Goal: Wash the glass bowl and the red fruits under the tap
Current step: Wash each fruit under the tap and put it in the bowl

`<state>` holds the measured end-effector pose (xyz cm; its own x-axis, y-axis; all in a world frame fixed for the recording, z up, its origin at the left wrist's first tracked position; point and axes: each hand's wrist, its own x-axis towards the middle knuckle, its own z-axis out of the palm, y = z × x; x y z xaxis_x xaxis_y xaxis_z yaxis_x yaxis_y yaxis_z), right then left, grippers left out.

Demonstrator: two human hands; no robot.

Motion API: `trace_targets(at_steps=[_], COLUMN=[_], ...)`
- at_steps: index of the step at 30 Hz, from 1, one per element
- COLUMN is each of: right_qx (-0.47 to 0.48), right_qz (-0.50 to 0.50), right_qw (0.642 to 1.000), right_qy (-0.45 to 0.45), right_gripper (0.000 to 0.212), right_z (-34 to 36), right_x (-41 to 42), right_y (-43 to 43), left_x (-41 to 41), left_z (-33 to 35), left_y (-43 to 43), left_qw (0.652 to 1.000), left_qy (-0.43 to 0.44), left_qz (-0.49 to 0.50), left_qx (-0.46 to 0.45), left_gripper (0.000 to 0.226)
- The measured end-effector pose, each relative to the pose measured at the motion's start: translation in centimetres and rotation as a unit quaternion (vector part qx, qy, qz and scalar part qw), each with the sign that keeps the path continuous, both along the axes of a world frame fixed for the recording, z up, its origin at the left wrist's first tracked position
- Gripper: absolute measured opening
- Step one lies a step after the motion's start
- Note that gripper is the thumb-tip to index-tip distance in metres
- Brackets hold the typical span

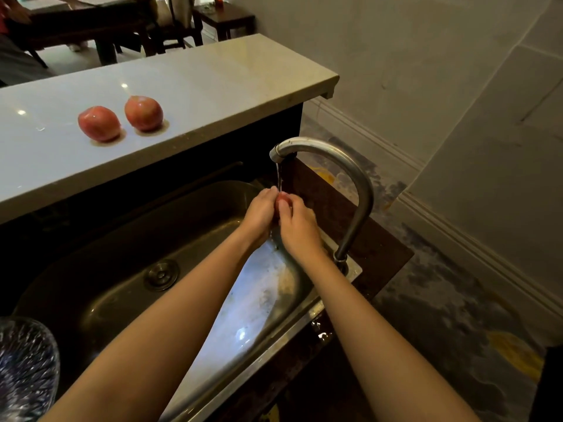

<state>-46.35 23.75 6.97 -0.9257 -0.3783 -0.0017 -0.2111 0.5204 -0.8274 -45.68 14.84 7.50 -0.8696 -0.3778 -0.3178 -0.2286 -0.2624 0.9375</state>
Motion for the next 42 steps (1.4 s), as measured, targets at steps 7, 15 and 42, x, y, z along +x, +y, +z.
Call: trace_targets(at_steps=[7, 15, 42], right_qx=[-0.138, -0.215, 0.313], right_qz=[0.009, -0.089, 0.092], right_qw=[0.971, 0.939, 0.945], right_qy=[-0.196, -0.252, -0.001], right_gripper=[0.042, 0.035, 0.026], right_z=[1.5, 0.5, -0.1], right_x=[-3.0, -4.8, 1.0], right_y=[-3.3, -3.9, 4.5], left_x=[0.0, -0.7, -2.0], left_z=[1.8, 1.6, 1.4], left_y=[-0.2, 2.0, 1.1], left_qw=[0.994, 0.995, 0.991], left_qy=[0.056, 0.039, -0.019], left_qz=[0.062, 0.071, 0.045], left_qx=[0.067, 0.062, 0.126], left_gripper=[0.024, 0.024, 0.035])
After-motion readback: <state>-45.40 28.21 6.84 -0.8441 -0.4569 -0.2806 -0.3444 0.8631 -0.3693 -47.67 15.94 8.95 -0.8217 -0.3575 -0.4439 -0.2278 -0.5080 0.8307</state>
